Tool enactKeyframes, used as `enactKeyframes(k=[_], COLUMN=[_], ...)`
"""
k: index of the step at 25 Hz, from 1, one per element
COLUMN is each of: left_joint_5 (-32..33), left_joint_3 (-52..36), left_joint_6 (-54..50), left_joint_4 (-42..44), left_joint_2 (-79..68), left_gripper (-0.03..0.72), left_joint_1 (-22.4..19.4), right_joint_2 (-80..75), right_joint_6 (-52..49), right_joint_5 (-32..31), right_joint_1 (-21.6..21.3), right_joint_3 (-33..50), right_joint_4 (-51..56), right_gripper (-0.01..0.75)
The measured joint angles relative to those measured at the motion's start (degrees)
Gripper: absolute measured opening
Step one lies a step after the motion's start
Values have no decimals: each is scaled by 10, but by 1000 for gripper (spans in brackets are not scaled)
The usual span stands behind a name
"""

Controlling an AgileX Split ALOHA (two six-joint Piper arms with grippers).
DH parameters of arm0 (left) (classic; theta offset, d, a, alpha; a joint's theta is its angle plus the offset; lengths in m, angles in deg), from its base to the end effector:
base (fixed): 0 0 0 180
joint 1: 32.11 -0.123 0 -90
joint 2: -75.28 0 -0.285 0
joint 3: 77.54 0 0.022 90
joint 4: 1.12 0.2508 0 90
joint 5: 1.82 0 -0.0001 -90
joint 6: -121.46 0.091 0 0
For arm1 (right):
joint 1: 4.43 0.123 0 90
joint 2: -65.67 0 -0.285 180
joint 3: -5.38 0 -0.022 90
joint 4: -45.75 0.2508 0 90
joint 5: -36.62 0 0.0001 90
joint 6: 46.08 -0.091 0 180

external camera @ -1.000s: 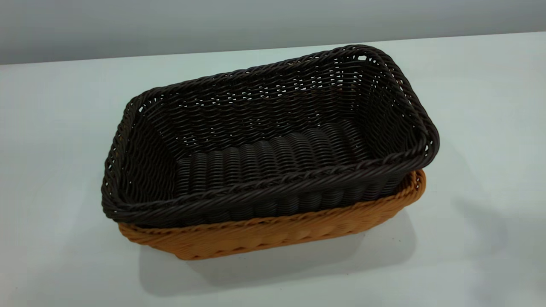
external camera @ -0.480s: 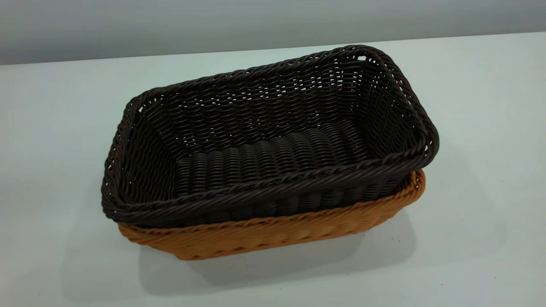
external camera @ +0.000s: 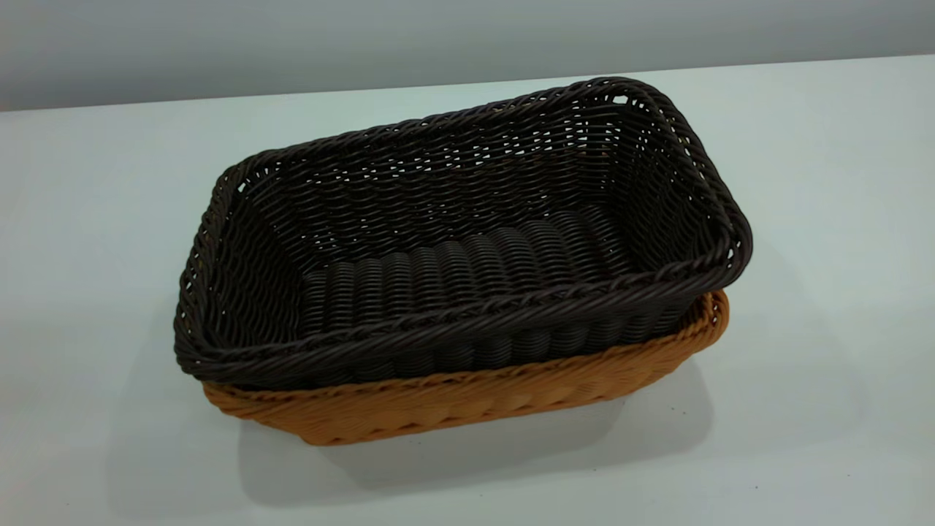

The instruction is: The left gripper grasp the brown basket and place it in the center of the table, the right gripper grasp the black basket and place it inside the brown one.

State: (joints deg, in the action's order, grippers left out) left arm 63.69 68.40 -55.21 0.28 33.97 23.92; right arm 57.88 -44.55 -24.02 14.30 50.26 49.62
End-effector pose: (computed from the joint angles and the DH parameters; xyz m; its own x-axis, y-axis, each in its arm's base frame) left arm 0.0466 -0.0655 0.3251 -0.3764 0.6807 -0.6284 0.8489 0.5251 0.0602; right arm -0.0139 0.0009 0.2953 -0.3763 -0.1208 -0.9186 -0.3693 0.9288 0.0292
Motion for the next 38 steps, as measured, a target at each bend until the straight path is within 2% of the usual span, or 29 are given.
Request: enactKeyframes(k=[3, 11, 22, 29, 33, 35, 38], left_joint_5=[11, 38, -43, -42, -41, -41, -40], left_joint_3=[-26, -97, -175, -175, -175, -175, -175], left_joint_6=[-1, -5, -5, -5, -5, -5, -5], left_joint_4=[-7, -44, -41, -41, -41, -41, -41], left_joint_2=[31, 150, 272, 272, 272, 272, 272], left_gripper=[-1, -1, -1, -1, -1, -1, -1], left_joint_1=[0, 0, 0, 0, 0, -1, -23], right_joint_2=[0, 0, 0, 0, 0, 0, 0], right_joint_6=[0, 32, 32, 32, 32, 31, 31], right_joint_5=[0, 0, 0, 0, 0, 0, 0], right_joint_1=[0, 0, 0, -3, -47, -88, -155], right_joint_3=[37, 45, 45, 45, 45, 45, 45], right_joint_4=[16, 2, 3, 3, 3, 3, 3], right_gripper=[1, 1, 1, 1, 1, 1, 1])
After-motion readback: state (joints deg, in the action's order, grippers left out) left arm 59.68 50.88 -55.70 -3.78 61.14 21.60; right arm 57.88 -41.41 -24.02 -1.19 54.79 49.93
